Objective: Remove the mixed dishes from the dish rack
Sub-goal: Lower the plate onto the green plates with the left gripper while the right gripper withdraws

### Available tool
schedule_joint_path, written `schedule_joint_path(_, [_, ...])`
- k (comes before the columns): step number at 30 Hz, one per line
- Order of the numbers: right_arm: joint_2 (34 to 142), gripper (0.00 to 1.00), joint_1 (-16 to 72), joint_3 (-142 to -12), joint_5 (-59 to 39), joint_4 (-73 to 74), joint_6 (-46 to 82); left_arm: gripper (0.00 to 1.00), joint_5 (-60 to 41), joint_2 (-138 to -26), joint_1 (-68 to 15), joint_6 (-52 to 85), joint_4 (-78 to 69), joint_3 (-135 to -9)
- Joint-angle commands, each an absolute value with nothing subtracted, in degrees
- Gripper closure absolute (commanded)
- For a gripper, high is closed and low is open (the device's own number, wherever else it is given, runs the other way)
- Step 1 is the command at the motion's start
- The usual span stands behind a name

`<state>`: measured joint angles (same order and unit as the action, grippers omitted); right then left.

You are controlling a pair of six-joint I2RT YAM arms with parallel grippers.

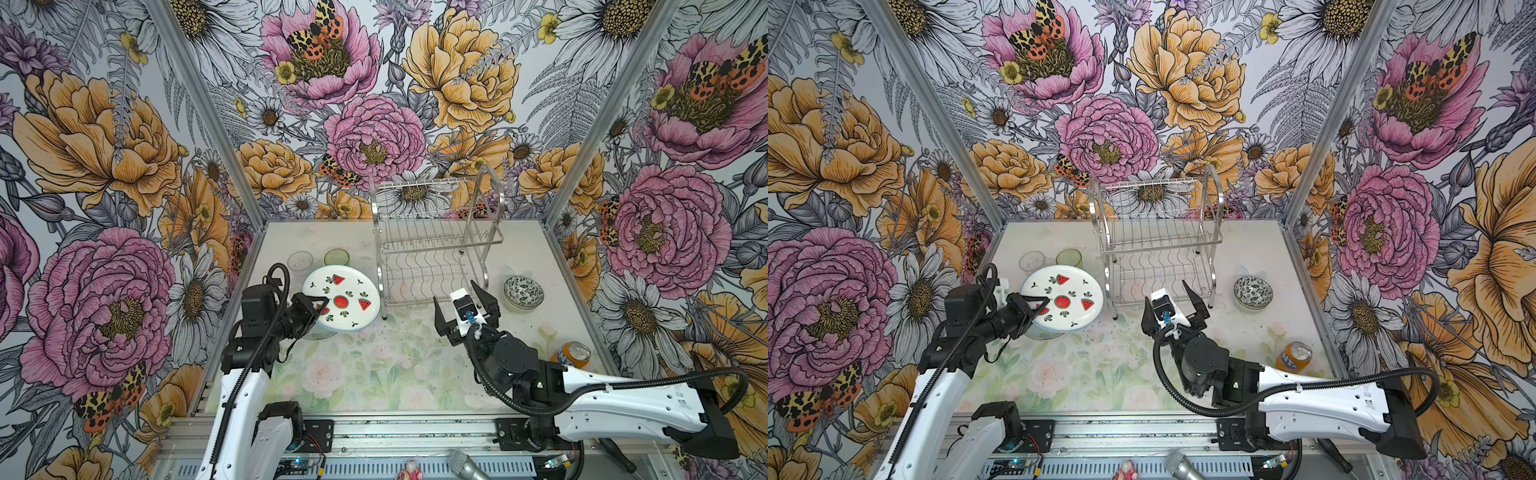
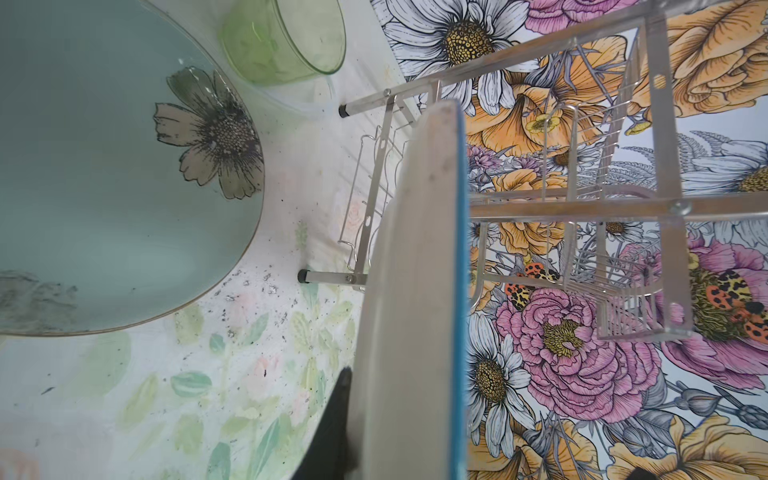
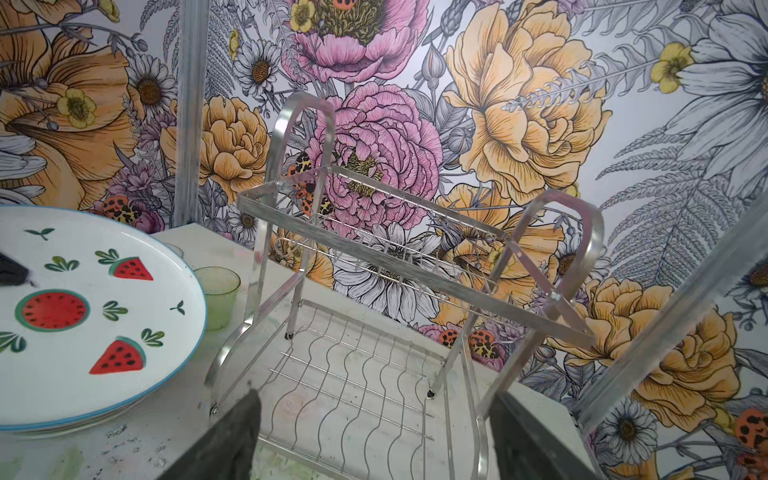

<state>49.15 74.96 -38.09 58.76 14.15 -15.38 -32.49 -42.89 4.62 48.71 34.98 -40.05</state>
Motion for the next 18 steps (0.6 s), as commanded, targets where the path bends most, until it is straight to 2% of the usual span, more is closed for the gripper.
schedule_joint_path(1, [43.51,0.13,74.06,-35.67,60.66,11.99,-11.54,1.0,-30.76,-42.45,6.04,45.08,31.57,-40.52])
schedule_joint_path(7, [35.98,0.12,72.99,-33.88,59.47,7.24,-9.71,1.0,-25.7,-43.61,7.46,42.26,32.18,-39.65])
schedule_joint_path(18, [35.16,0.12,71.72,-34.28,59.83,3.78,-9.58,1.0,-22.07,-47.96,9.8,41.1,28.22,-36.16])
